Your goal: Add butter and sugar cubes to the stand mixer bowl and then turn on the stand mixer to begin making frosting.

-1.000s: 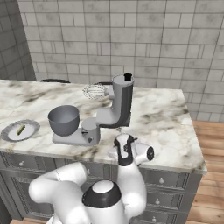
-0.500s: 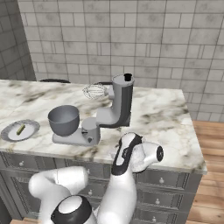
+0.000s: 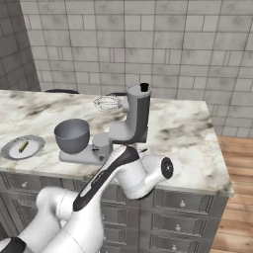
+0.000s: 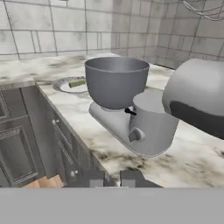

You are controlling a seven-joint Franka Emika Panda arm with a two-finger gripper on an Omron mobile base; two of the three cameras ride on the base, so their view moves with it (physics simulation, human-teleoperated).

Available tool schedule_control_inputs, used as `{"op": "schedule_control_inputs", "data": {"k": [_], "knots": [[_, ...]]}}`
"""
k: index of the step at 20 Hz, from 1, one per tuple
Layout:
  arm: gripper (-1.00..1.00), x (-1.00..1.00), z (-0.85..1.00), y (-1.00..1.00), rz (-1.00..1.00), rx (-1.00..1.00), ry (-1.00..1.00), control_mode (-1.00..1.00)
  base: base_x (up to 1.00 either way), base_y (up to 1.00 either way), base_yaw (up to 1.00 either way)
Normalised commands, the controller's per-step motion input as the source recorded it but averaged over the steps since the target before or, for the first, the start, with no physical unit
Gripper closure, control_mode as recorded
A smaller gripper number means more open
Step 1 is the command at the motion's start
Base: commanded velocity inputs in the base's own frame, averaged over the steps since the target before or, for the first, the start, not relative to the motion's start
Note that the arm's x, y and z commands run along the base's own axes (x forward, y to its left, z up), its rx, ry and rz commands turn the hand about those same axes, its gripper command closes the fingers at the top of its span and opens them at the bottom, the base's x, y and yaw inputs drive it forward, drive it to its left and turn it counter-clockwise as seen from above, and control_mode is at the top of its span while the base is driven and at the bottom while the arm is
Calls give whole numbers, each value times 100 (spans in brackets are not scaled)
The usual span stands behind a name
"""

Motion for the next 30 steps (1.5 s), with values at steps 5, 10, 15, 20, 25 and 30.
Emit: {"op": "schedule_control_inputs", "data": {"k": [5, 10, 15, 20, 25, 30], "knots": [[100, -52, 77, 100, 0, -24, 7, -100, 0, 0, 0], [100, -1, 73, 100, 0, -27, 20, -100, 0, 0, 0], [100, 6, 60, 90, 0, -27, 29, -100, 0, 0, 0], [100, 31, 47, 50, 0, -23, 35, -100, 0, 0, 0], [100, 36, 28, 29, 0, -10, 29, -100, 0, 0, 0], [100, 40, 11, 16, 0, -1, 18, -100, 0, 0, 0]]}}
